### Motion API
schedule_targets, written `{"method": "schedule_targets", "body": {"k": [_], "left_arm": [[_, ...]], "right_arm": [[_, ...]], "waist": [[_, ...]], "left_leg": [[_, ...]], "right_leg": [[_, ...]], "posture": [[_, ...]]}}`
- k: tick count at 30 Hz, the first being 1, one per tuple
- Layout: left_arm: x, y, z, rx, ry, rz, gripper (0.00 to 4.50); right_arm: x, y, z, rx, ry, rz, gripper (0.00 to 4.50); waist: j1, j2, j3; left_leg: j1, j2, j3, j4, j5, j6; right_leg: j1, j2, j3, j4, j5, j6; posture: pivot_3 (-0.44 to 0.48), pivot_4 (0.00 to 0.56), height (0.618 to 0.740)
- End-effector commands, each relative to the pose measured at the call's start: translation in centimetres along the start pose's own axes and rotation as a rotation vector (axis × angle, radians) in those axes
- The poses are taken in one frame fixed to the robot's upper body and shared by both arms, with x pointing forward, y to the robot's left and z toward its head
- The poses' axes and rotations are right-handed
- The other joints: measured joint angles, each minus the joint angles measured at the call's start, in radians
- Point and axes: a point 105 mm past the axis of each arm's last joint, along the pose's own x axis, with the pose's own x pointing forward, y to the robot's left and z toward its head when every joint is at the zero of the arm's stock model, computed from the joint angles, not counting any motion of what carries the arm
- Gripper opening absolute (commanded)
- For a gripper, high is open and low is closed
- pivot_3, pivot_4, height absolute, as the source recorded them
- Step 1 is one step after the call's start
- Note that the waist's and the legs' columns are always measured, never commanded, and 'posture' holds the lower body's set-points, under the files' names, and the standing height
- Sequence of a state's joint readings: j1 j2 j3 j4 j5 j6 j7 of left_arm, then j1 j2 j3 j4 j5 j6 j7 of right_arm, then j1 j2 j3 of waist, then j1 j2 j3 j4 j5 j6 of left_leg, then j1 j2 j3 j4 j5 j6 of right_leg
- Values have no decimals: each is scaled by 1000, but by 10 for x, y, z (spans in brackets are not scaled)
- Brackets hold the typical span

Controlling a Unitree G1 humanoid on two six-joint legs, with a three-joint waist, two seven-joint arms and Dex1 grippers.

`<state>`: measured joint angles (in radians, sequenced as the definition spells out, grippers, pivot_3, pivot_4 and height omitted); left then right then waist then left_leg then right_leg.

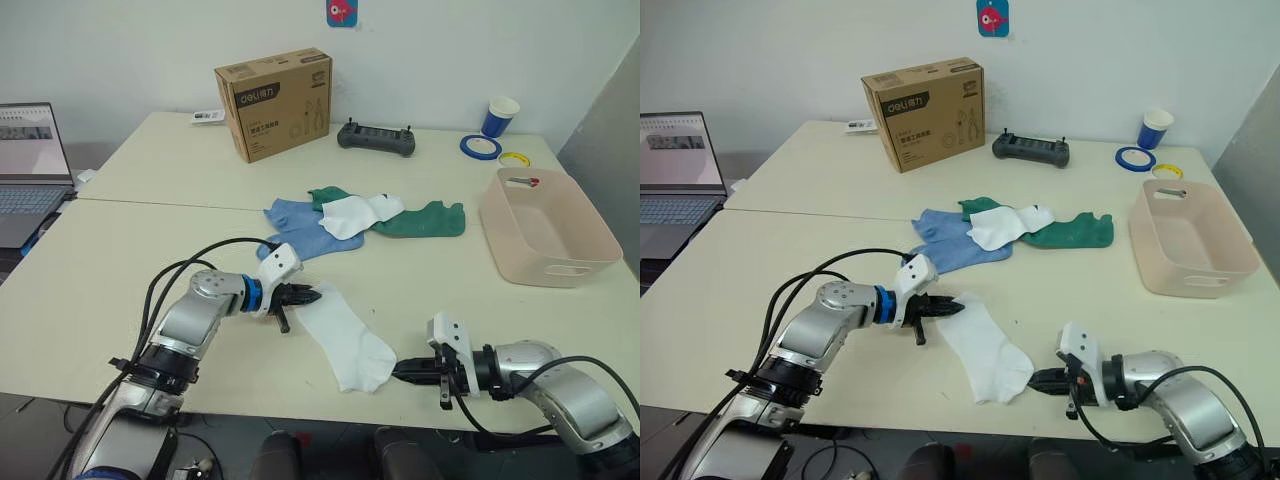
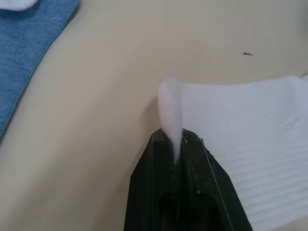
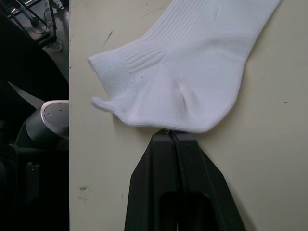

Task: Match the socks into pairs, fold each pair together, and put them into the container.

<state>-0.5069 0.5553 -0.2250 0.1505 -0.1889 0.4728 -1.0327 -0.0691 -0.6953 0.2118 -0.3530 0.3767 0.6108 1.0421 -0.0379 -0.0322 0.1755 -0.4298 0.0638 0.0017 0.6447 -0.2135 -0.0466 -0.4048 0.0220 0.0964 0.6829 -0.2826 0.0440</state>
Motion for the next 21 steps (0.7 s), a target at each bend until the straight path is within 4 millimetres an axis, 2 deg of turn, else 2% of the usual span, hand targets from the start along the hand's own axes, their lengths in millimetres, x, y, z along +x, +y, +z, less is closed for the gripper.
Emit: {"method": "schedule_targets", "body": {"k": [1,6,11,14,16,20,21], "left_arm": [[-7,0,1,-2,-13,19,15],[-12,2,4,-31,-39,40,15],[-20,-5,4,-91,-46,22,15],[-21,-1,1,-102,-56,83,0],[-20,-2,0,-107,-60,96,0],[-19,-5,0,-109,-66,95,0],[-19,-4,1,-107,-67,100,0]], "right_arm": [[-6,-4,8,-31,-20,-3,0],[-12,-6,14,61,-47,-4,0],[-21,-2,17,273,-79,30,0],[-29,-7,7,363,-50,-12,626],[-32,-8,6,420,-52,-19,1293],[-30,4,12,525,-69,45,2707],[-27,6,13,545,-75,57,2707]], "waist": [[0,0,0],[0,0,0],[0,0,0],[3,0,0],[3,0,0],[4,0,0],[4,0,0]], "left_leg": [[0,0,0,0,0,0],[0,0,0,0,0,0],[0,0,0,0,0,0],[0,0,0,0,0,0],[0,0,0,0,0,0],[0,0,0,0,0,0],[0,0,0,0,0,0]], "right_leg": [[0,0,0,0,0,0],[0,0,0,0,0,0],[0,0,0,0,0,0],[0,0,0,0,0,0],[0,0,0,0,0,0],[0,0,0,0,0,0],[0,0,0,0,0,0]], "posture": [[0,150,740],[0,150,740],[0,150,740],[0,150,740],[0,150,740],[0,150,740],[0,150,740]]}}
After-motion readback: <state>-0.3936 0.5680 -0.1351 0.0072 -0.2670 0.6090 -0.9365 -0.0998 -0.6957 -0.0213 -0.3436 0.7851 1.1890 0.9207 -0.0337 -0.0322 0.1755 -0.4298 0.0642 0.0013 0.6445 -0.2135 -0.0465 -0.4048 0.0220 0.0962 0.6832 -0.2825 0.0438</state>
